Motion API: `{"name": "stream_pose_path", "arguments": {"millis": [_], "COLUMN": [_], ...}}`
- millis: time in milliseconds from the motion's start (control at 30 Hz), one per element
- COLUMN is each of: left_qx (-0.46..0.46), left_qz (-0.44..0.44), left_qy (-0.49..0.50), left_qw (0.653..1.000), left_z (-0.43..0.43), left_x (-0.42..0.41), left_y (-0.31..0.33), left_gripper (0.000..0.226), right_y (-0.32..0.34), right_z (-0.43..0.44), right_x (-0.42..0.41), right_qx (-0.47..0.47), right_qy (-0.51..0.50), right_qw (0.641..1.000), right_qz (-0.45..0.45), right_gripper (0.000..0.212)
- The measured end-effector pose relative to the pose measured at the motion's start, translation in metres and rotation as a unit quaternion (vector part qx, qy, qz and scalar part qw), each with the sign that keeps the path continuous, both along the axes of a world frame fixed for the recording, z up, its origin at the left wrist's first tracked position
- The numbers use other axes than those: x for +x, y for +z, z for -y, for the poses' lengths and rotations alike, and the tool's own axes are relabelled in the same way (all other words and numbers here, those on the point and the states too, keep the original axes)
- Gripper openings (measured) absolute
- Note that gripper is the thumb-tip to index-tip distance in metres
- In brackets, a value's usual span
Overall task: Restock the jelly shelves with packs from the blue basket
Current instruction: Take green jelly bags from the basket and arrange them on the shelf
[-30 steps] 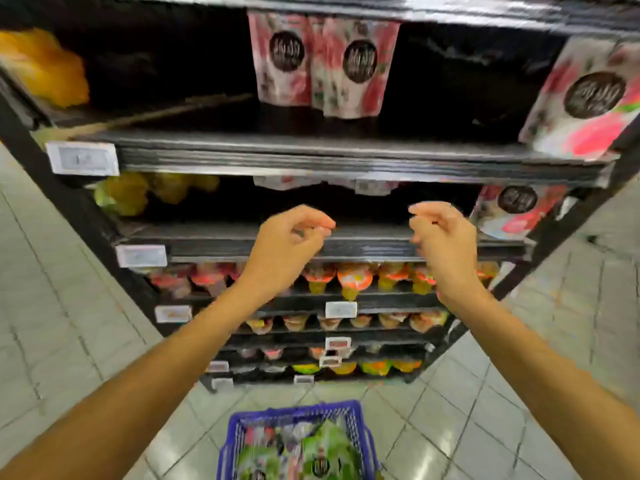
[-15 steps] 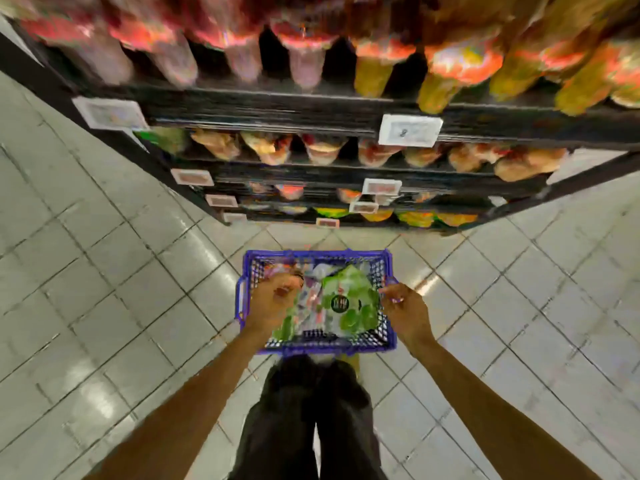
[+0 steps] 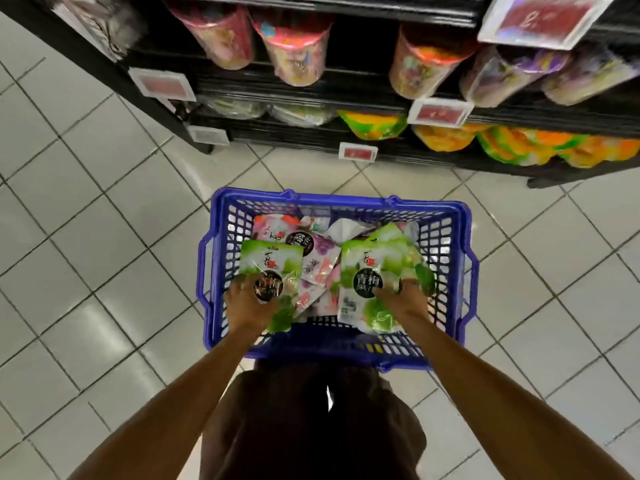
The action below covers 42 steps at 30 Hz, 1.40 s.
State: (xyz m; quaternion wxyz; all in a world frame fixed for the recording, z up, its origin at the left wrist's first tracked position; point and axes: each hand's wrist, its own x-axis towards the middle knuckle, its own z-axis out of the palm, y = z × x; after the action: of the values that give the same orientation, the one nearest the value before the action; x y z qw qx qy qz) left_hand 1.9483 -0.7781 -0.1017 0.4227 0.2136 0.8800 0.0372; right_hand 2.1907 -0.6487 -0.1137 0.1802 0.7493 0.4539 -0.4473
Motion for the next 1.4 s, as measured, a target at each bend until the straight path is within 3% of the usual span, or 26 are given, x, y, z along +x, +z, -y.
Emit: {"name": "stream_pose_path", "arguments": {"millis": [100,167,300,400,467,533,633,733,800,967,1067,1167,1300,1400], "left_qx": [-0.086,-0.134,-0.185,-0.211,-0.204,-0.170,-0.125,-0.006,0.051,0.149,0.178,0.193,0.271,0.318], "left_qz": [-0.021,-0.039,-0.080,-0.085,-0.079,-0.068,-0.057,0.000,0.033,0.147,0.196,0.215,0.237,0.263], "left_qy": [0.009,0.006,0.023,0.015,0.005,0.033,0.053,0.070,0.084,0.174,0.198,0.162,0.138,0.116], "left_qw": [0.996,0.990,0.979,0.974,0.976,0.983,0.989,0.998,0.995,0.962,0.944,0.944,0.923,0.904], "left_z": [-0.001,-0.007,-0.013,-0.010,-0.007,-0.007,-0.011,-0.014,-0.020,-0.050,-0.072,-0.094,-0.116,-0.129], "left_x": [0.006,0.014,0.019,0.014,0.010,0.006,0.011,0.020,0.022,0.022,0.022,0.014,0.003,-0.001], "left_y": [-0.030,-0.043,-0.054,-0.054,-0.054,-0.054,-0.045,-0.023,0.003,0.097,0.177,0.270,0.390,0.467], "left_gripper": [0.105,0.119,0.130,0.121,0.114,0.114,0.119,0.106,0.091,0.079,0.073,0.074,0.072,0.089], "right_y": [-0.033,-0.047,-0.057,-0.055,-0.055,-0.054,-0.044,-0.020,0.004,0.093,0.167,0.256,0.375,0.450], "right_z": [0.008,0.014,0.014,0.014,0.019,0.023,0.027,0.028,0.025,0.004,-0.014,-0.036,-0.054,-0.069], "right_x": [-0.018,-0.023,-0.018,-0.015,-0.014,-0.012,-0.006,0.004,0.010,0.020,0.023,0.025,0.030,0.033], "right_qx": [-0.001,0.006,-0.002,-0.030,-0.040,-0.026,-0.024,-0.031,-0.023,-0.041,-0.061,-0.064,-0.007,0.034], "right_qy": [0.040,0.060,-0.013,-0.058,-0.095,-0.130,-0.196,-0.247,-0.278,-0.353,-0.398,-0.399,-0.323,-0.264], "right_qw": [0.997,0.996,1.000,0.998,0.994,0.988,0.971,0.949,0.936,0.900,0.863,0.832,0.843,0.838], "right_qz": [0.061,0.065,0.018,-0.006,-0.034,-0.075,-0.133,-0.193,-0.214,-0.250,-0.305,-0.380,-0.431,-0.477], "right_gripper": [0.112,0.116,0.103,0.087,0.064,0.040,0.040,0.025,0.023,0.066,0.054,0.052,0.065,0.038]}}
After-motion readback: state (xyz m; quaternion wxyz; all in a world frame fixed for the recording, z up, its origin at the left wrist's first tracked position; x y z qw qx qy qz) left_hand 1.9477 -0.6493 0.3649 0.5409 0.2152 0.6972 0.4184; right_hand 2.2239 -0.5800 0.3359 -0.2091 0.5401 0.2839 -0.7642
